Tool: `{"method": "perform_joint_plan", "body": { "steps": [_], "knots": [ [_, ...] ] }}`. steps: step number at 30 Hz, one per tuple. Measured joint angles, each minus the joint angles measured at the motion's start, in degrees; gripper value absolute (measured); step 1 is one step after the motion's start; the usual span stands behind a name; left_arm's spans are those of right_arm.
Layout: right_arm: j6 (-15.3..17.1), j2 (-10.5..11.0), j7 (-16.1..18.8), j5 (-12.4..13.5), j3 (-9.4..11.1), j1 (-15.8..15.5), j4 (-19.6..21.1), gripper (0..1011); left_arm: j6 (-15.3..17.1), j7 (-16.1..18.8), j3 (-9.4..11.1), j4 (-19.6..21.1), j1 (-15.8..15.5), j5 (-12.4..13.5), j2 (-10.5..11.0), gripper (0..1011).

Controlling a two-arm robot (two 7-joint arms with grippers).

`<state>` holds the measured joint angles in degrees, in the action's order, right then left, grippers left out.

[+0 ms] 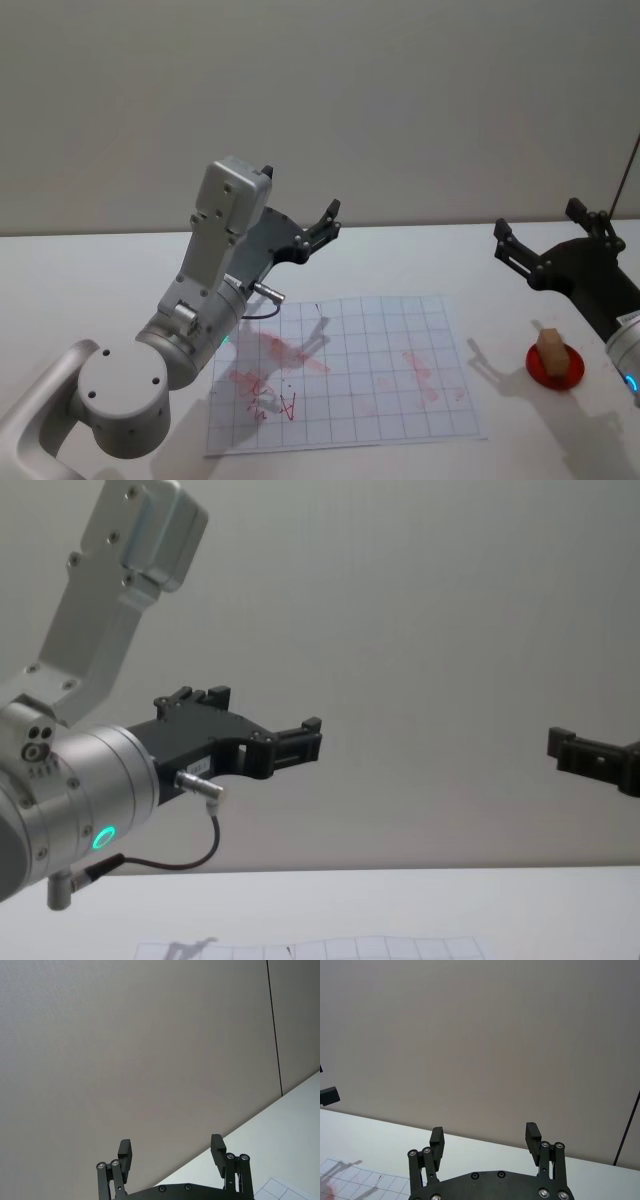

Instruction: Use the one hand to pick up the stamp and affix it onto the A4 paper.

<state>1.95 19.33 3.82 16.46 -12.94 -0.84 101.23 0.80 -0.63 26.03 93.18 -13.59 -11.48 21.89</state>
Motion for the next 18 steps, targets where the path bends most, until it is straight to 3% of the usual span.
{"method": "perform_joint_plan", "body": {
  "steps": [18],
  "knots": [
    [0.0,0.0,0.0,0.0,0.0,0.0,0.0,1001,0.0,0.0,0.0,0.0,0.0,0.0,0.0,1001]
  ]
}}
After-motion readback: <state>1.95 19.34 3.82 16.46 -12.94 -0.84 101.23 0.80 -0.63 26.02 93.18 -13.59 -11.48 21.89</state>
